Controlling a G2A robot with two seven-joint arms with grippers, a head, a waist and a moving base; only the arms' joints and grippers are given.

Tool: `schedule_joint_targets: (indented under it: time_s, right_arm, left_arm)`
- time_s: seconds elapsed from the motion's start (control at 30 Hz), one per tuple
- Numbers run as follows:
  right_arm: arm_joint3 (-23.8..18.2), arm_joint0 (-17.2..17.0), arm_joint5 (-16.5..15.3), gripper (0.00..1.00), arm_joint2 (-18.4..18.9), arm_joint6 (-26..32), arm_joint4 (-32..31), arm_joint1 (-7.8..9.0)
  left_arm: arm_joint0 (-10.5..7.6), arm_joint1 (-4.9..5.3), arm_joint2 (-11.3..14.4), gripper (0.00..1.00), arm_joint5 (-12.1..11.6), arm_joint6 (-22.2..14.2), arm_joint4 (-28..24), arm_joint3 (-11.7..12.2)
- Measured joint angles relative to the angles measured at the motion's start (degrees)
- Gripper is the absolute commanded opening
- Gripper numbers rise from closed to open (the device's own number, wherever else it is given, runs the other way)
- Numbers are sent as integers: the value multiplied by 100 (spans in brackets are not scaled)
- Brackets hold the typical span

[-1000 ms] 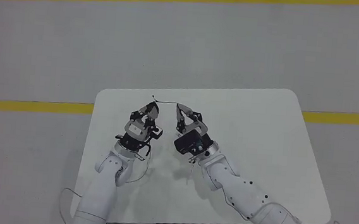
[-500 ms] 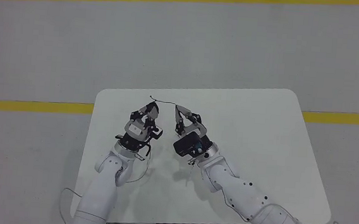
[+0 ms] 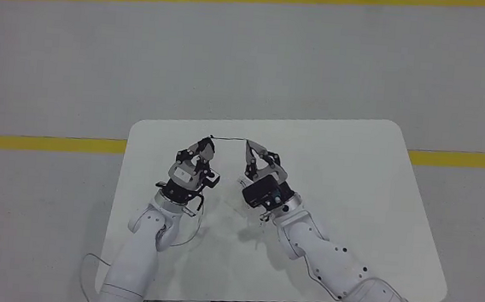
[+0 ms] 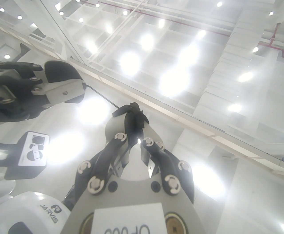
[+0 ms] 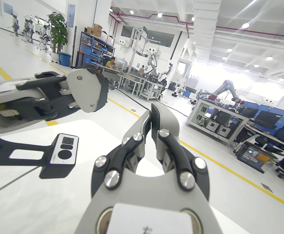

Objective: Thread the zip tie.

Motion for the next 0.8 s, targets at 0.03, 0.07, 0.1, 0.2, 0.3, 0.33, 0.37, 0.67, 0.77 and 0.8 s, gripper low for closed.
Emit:
schedule_joint_targets:
  time_s: [0.03,0.07,0.1,0.2,0.3,0.33,0.37,0.67,0.77,0.8]
  right_arm:
    - [-6,-5,0,0,4,5,0,3]
    - [-14,-12,-1,0,8,12,0,7]
    - [-20,-16,-1,0,11,16,0,9]
    - [-35,-27,-1,0,21,25,0,16]
    - [-45,-36,0,0,31,27,0,20]
    - [-47,-39,1,0,35,26,0,22]
    - [-51,-46,3,0,41,27,0,24]
    - [-106,-175,5,0,183,62,0,22]
    - [-116,-200,5,0,221,60,0,26]
    - [-120,-207,5,0,230,59,0,28]
  left_arm:
    - [0,0,0,0,0,0,0,0]
    - [0,0,0,0,0,0,0,0]
    - [0,0,0,0,0,0,0,0]
    - [0,0,0,0,0,0,0,0]
    - [0,0,0,0,0,0,0,0]
    - [0,0,0,0,0,0,0,0]
    - [0,0,0,0,0,0,0,0]
    - [0,0,0,0,0,0,0,0]
    - [0,0,0,0,0,0,0,0]
    - [0,0,0,0,0,0,0,0]
